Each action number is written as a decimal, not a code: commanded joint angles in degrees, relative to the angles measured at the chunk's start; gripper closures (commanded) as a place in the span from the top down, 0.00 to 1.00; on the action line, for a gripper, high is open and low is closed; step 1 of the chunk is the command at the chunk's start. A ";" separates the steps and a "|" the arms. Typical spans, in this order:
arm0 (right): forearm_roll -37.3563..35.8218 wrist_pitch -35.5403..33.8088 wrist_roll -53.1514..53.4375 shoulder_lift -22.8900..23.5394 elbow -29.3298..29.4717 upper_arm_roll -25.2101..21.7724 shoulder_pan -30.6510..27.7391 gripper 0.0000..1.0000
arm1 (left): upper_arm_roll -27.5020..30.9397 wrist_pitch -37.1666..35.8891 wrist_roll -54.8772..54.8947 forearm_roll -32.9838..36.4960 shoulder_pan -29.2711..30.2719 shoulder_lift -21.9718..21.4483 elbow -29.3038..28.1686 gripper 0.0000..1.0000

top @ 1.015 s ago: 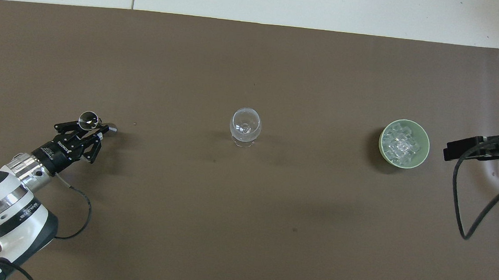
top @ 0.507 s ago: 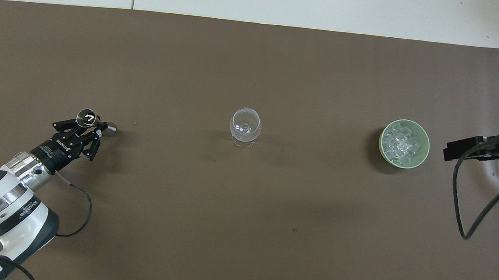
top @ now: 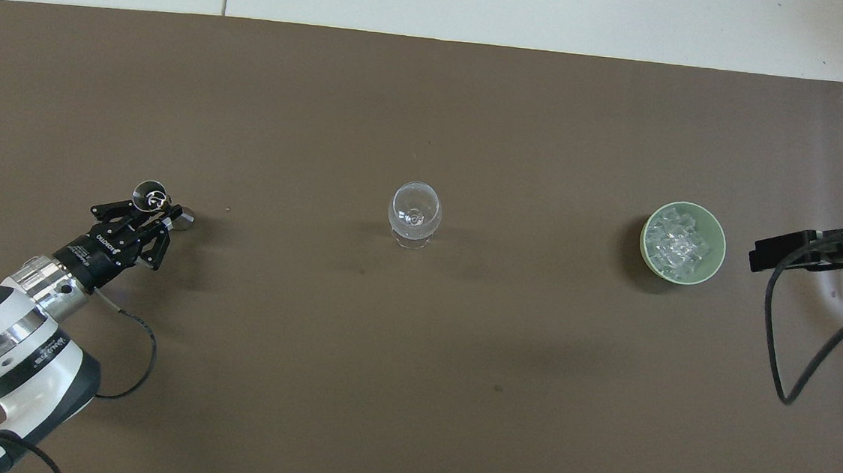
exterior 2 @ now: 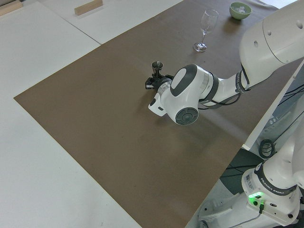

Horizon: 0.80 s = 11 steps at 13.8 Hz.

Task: Pour wine and add ice with both arms
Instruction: 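Close the left gripper on the metal jigger and lift it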

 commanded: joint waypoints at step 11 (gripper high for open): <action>-0.41 -0.60 -1.48 -0.88 -0.59 0.52 -0.68 1.00 | 0.06 -2.21 0.95 -2.97 -2.16 -0.14 4.08 0.00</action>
